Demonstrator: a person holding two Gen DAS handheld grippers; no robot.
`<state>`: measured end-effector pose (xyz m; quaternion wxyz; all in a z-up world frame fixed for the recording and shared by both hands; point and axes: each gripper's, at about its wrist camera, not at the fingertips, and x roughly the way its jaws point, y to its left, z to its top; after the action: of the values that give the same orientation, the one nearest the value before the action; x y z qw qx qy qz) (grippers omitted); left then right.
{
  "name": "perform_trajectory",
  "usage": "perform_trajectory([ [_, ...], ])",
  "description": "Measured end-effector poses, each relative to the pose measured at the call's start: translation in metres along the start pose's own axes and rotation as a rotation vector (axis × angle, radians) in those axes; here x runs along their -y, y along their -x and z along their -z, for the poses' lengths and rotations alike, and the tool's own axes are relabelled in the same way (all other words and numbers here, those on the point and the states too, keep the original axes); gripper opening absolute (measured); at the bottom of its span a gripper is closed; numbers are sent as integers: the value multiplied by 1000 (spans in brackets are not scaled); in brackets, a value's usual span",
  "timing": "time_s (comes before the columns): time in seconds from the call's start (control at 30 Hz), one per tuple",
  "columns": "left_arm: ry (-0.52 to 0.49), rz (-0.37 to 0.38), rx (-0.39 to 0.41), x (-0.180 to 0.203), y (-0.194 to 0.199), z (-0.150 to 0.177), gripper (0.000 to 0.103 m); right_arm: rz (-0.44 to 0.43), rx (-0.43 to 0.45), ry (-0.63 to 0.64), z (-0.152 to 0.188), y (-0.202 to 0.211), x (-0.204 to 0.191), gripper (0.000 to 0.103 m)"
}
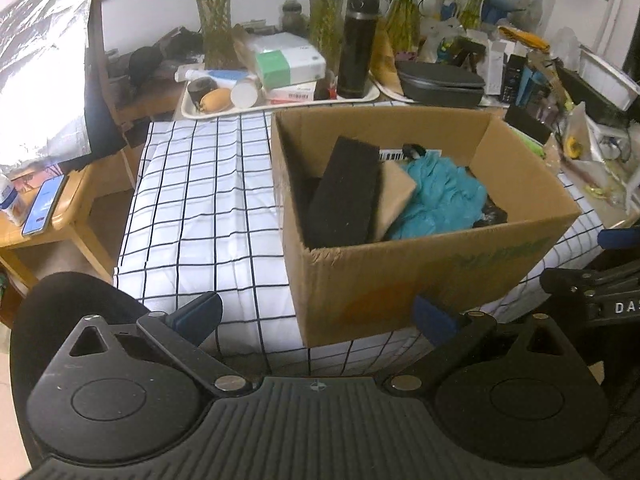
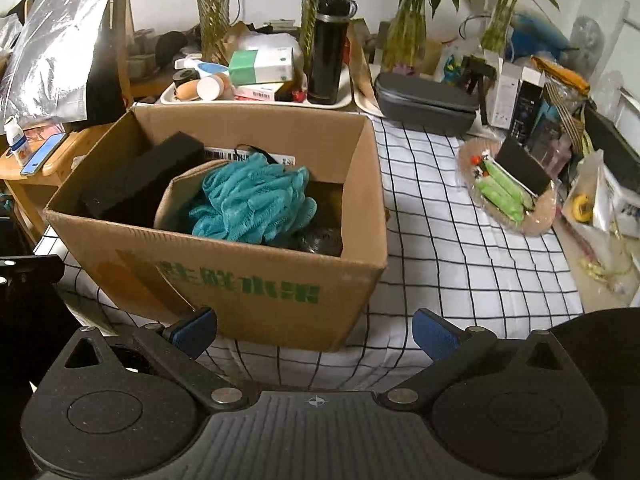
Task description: Organize soft objects
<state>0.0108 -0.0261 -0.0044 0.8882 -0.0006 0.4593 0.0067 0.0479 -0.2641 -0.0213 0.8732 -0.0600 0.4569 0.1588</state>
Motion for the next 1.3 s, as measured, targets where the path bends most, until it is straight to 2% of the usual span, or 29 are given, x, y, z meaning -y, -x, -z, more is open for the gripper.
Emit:
perform_trajectory([
  [0.23,0,-32,-39,0,-5,1,103,8,-30,21,2,-4,-2,103],
  [0.57,-5,-61,-53,0,-9,0,103,7,-38,11,2,-6,0,103],
  [1.3,-30,-49,-44,7,-8,-2,103,20,-38,11,2,-7,1,103],
])
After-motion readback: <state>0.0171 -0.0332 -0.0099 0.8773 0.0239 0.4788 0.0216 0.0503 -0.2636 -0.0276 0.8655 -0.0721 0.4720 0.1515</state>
